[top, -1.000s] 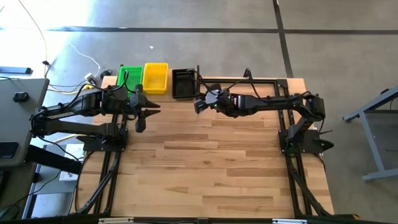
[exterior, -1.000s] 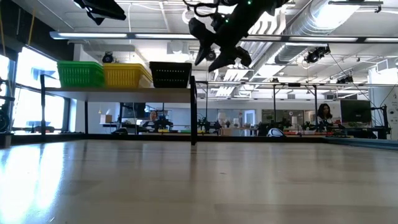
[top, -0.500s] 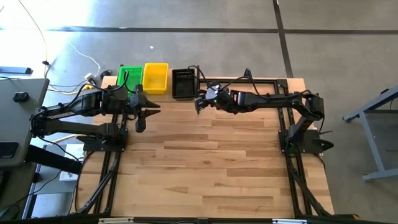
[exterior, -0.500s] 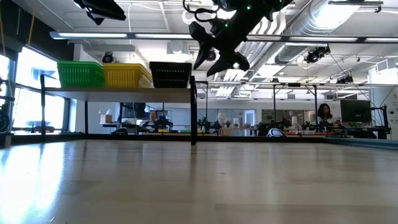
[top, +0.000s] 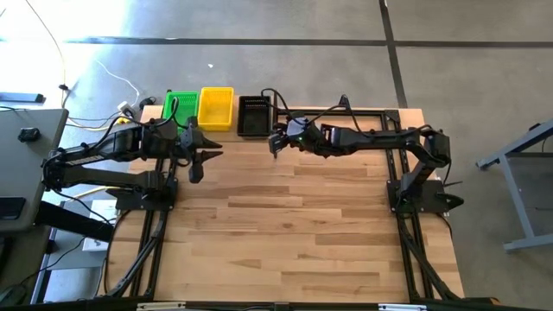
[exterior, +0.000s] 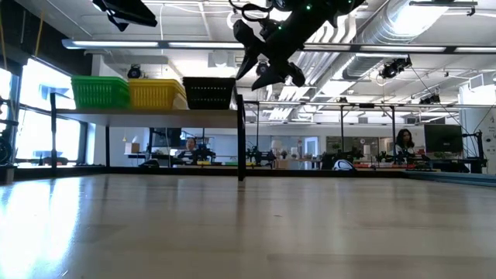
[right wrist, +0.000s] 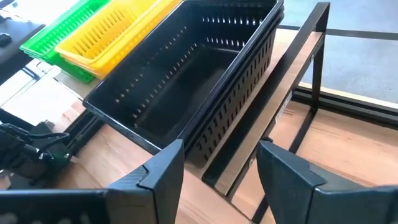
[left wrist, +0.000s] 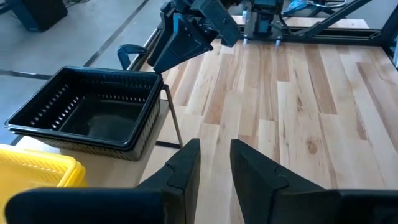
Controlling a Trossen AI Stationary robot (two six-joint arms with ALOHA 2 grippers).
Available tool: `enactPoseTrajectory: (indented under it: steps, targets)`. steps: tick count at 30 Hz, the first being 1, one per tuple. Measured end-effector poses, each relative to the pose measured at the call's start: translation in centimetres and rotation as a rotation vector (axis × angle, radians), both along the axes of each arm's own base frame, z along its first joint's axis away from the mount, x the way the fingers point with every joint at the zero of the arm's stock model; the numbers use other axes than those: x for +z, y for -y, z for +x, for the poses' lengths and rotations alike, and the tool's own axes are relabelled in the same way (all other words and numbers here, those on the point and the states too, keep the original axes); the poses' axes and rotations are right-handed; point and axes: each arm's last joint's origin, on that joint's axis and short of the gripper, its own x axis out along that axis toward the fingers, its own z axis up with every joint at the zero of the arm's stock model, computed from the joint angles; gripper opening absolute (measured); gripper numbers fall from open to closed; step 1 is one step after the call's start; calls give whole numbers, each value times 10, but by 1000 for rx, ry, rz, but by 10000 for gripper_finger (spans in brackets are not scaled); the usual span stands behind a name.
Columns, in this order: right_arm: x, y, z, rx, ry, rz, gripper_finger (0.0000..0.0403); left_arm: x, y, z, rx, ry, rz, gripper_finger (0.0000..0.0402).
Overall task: Stack baskets on shelf by color
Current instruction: Adjust the black bins, then return to Home Position
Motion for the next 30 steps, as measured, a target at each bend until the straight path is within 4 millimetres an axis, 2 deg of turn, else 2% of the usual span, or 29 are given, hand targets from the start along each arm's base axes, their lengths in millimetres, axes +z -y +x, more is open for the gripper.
enactPoseTrajectory:
  steps: [11,16,21,27,30]
  targets:
    - [3,1,-1,106,-24,-6,185,0,-1,0,30,6,-3,78]
    - [29,-1,-19,66,-17,-82,185,0,1,0,40,21,-42,78]
    - [58,-7,-42,99,-1,-132,185,1,10,3,-11,37,-66,78]
    - [86,-28,-61,179,84,-140,185,3,24,7,-22,67,-35,78]
    - [97,-41,-68,214,123,-146,185,-6,32,11,-63,144,-25,78]
